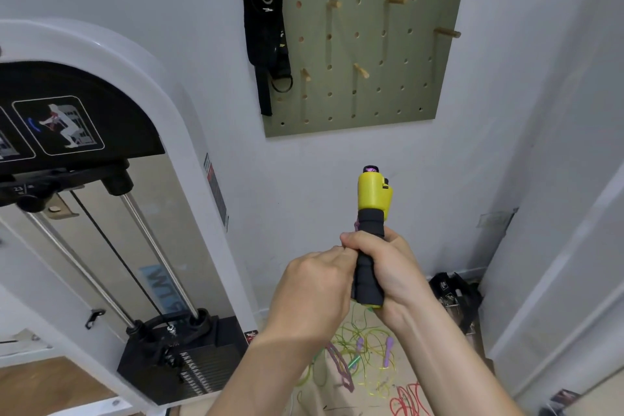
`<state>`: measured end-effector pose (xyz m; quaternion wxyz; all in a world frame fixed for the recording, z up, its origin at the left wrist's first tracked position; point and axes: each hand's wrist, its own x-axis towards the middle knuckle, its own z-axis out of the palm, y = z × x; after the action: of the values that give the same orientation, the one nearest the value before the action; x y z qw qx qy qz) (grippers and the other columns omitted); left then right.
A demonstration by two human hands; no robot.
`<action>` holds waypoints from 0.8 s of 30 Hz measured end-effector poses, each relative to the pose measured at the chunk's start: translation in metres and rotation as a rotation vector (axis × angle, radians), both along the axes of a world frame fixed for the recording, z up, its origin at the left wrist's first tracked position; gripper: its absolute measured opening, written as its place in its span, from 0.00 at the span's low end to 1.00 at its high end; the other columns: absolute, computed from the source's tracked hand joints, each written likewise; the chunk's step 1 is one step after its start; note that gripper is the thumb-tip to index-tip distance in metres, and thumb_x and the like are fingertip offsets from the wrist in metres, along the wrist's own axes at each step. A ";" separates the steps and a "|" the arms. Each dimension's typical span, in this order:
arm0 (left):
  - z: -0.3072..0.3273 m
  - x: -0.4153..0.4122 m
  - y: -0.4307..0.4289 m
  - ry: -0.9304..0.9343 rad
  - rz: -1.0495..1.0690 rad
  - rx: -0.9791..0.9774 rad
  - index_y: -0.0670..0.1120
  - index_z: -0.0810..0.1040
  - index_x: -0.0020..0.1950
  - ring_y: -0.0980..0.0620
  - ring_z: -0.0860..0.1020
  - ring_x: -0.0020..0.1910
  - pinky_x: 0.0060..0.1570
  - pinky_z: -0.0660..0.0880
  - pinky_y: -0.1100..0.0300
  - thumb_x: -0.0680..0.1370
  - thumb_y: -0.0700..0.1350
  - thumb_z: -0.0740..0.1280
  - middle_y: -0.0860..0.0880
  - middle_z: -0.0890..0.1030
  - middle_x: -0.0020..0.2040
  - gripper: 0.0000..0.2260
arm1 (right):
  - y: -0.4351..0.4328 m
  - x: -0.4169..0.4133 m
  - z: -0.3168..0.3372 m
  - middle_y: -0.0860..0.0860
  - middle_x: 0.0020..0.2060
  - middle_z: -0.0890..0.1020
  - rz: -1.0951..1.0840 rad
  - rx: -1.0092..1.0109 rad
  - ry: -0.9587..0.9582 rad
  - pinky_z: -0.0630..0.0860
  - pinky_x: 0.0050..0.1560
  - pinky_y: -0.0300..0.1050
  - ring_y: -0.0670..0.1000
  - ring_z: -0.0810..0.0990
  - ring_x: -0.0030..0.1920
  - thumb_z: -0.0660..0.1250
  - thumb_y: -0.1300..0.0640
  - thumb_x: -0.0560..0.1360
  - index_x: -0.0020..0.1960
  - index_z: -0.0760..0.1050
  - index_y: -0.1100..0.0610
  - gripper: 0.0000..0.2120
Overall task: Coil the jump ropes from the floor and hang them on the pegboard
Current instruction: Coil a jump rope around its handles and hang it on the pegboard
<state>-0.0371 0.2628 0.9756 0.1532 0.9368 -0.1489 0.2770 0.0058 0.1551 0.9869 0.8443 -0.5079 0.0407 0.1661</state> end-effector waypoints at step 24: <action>0.050 0.040 0.035 0.571 -0.496 -1.253 0.50 0.76 0.58 0.51 0.78 0.44 0.44 0.76 0.60 0.61 0.69 0.73 0.50 0.81 0.47 0.33 | -0.027 0.007 0.050 0.50 0.29 0.73 0.356 -0.596 -0.532 0.69 0.29 0.44 0.50 0.70 0.28 0.70 0.59 0.63 0.44 0.72 0.52 0.11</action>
<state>0.0030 0.2981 1.0258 0.7514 0.6479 -0.1245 0.0124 0.0124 0.1276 1.0374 0.6003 -0.7534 -0.2203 0.1532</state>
